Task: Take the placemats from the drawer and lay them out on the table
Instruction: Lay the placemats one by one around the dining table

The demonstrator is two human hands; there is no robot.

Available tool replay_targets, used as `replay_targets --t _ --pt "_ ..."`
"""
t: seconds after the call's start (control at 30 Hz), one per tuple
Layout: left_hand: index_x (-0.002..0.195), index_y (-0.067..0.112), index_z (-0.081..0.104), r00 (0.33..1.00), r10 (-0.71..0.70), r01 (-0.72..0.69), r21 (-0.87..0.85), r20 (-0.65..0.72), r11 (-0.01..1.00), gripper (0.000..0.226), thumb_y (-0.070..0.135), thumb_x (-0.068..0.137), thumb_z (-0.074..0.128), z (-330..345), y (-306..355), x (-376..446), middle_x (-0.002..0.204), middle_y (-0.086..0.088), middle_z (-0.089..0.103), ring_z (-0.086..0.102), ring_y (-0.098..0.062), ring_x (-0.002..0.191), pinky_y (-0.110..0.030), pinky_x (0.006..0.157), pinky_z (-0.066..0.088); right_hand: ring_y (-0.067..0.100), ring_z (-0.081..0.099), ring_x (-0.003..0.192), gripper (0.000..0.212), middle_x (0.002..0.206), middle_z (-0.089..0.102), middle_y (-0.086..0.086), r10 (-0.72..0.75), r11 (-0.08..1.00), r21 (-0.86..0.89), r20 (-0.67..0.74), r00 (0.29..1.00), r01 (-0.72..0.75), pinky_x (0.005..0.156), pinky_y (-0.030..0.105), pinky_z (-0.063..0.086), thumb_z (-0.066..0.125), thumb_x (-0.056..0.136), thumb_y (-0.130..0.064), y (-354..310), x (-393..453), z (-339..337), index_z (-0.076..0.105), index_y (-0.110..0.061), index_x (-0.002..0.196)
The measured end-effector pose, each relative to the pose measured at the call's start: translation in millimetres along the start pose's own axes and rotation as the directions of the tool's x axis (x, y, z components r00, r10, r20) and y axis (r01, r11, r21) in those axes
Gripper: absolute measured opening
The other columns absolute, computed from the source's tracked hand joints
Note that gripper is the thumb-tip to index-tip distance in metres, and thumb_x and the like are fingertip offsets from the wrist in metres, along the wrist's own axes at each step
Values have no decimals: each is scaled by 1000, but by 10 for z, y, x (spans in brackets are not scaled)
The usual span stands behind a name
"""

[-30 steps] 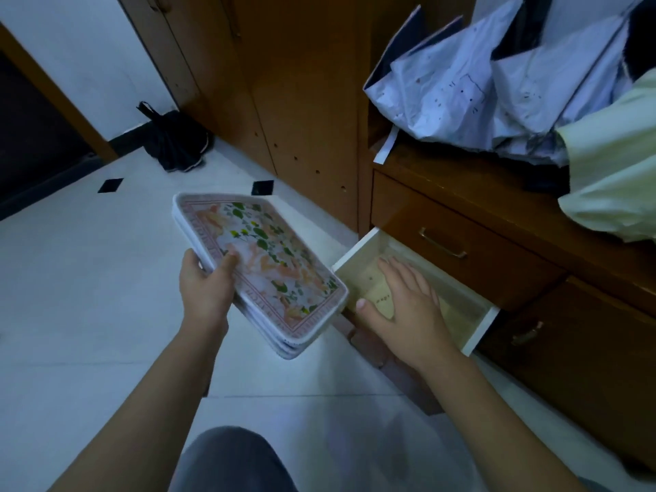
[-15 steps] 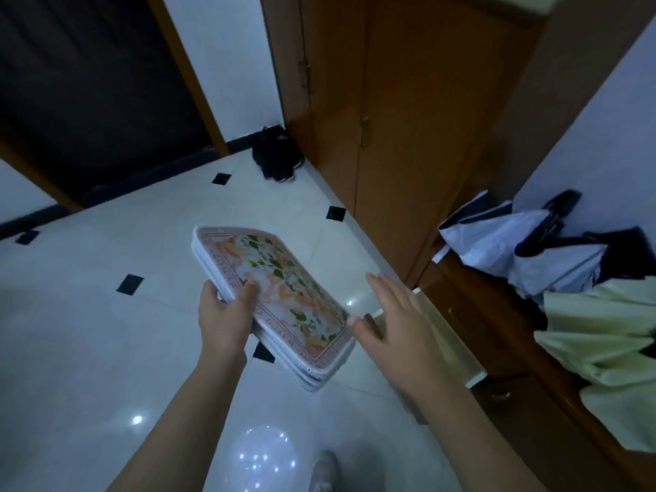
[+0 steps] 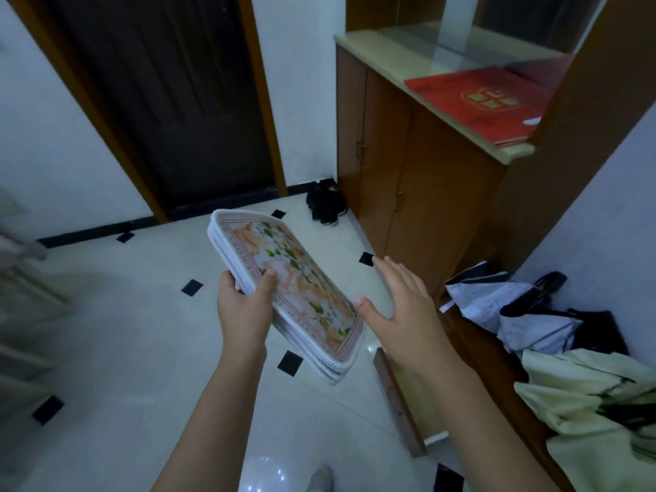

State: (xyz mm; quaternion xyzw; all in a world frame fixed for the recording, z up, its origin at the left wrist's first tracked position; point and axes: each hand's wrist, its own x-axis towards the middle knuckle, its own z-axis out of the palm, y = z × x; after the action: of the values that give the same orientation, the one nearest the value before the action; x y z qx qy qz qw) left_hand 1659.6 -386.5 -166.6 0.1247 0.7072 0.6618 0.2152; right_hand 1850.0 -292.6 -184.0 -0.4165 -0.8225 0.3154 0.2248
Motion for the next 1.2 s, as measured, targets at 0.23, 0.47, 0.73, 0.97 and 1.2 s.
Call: replay_targets --t 0.23,0.47,0.73,0.97,1.2 --pt "110 19 59 993 -7 -6 -115 -118 993 23 18 89 68 82 23 -1051 97 -1 69 70 -17 80 -29 60 55 7 11 145 70 157 19 -16 -111 994 -4 44 993 111 118 42 21 45 89 -65 167 -542 -654 21 -39 150" --pt "109 18 59 977 -65 15 -236 -203 972 23 19 89 69 57 27 -1750 100 -6 70 71 -23 85 -35 65 57 7 14 143 70 156 22 -16 -185 983 12 88 979 185 117 44 23 43 88 -68 295 -951 -1117 22 -41 149" --pt "97 27 60 952 -40 -58 -309 -302 949 16 20 88 70 -465 183 -2067 102 -6 71 71 -26 88 -43 74 59 10 17 143 71 155 27 -13 -312 950 58 127 941 307 115 49 27 42 88 -67 -95 -1193 -1082 24 -38 149" --pt "105 19 61 876 -27 -143 -312 -481 939 19 18 88 70 -1509 234 -2280 97 -3 71 71 -22 84 -37 66 58 10 17 143 70 156 23 -14 -435 899 85 276 857 429 117 48 25 41 89 -65 -924 -1466 -464 18 -39 150" --pt "95 23 61 740 -32 -192 -257 -672 947 16 15 86 72 -2714 39 -2672 91 -1 72 72 -20 80 -35 64 58 8 16 143 75 155 23 -15 -603 787 162 404 687 595 117 45 23 36 84 -74 -1931 -2045 402 19 -40 149"
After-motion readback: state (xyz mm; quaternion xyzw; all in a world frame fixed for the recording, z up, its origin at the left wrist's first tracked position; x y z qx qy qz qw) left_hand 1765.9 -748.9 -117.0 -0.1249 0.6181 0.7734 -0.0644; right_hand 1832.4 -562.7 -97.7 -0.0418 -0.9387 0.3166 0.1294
